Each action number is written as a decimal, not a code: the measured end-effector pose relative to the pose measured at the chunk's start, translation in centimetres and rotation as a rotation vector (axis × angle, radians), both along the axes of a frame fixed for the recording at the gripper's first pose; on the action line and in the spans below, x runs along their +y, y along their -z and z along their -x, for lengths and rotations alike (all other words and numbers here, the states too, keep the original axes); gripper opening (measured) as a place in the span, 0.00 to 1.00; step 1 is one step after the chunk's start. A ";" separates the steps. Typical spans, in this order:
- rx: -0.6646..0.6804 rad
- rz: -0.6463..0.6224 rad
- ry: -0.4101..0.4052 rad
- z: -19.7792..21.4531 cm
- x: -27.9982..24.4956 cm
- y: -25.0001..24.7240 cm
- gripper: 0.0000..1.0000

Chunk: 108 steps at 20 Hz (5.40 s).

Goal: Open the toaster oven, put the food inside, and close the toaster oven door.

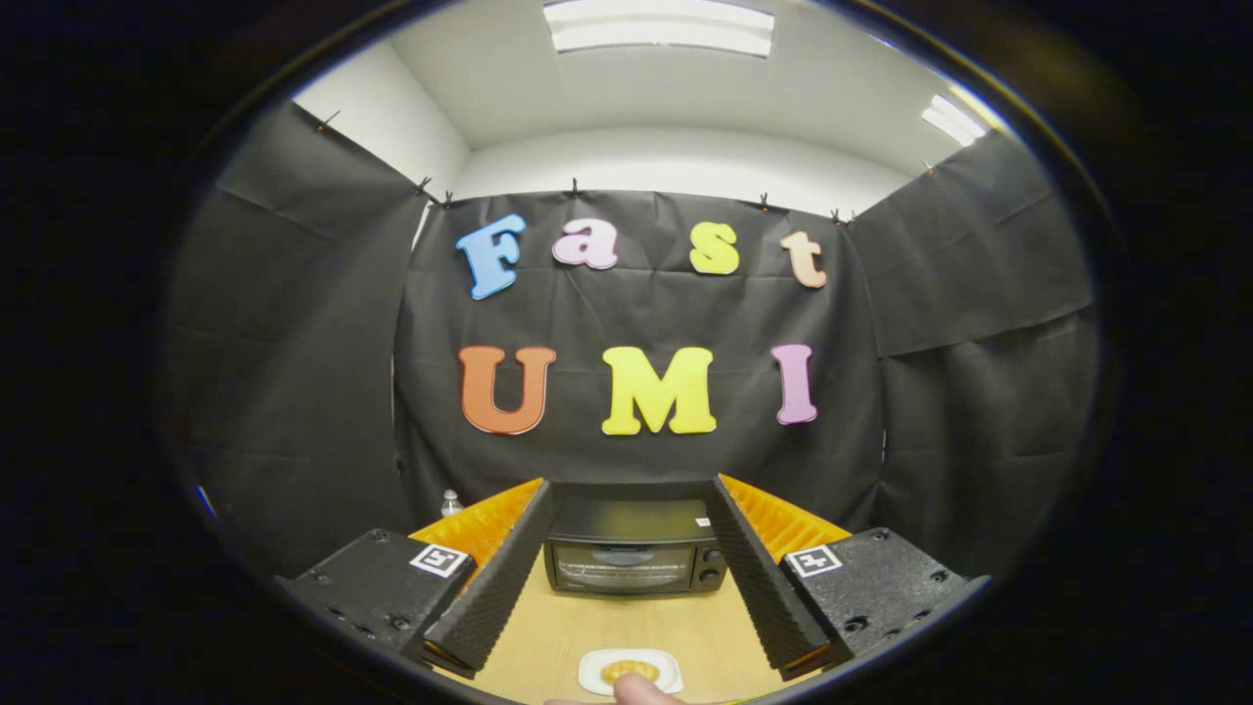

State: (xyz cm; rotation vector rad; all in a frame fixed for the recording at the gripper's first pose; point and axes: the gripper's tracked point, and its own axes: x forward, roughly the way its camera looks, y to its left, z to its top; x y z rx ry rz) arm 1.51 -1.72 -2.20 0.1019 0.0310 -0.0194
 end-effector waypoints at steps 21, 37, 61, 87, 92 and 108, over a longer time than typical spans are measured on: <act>0.067 -0.073 -0.034 -16.2 -3.9 9.4 1.00; 0.278 -0.036 -0.038 -29.8 -0.2 25.8 1.00; 0.501 -0.024 -0.083 -22.6 0.9 31.5 1.00; 0.638 -0.030 -0.206 -11.8 0.9 34.8 1.00; 0.434 0.009 -0.249 -7.6 0.7 28.4 1.00; 0.526 0.012 -0.356 0.2 1.6 37.3 1.00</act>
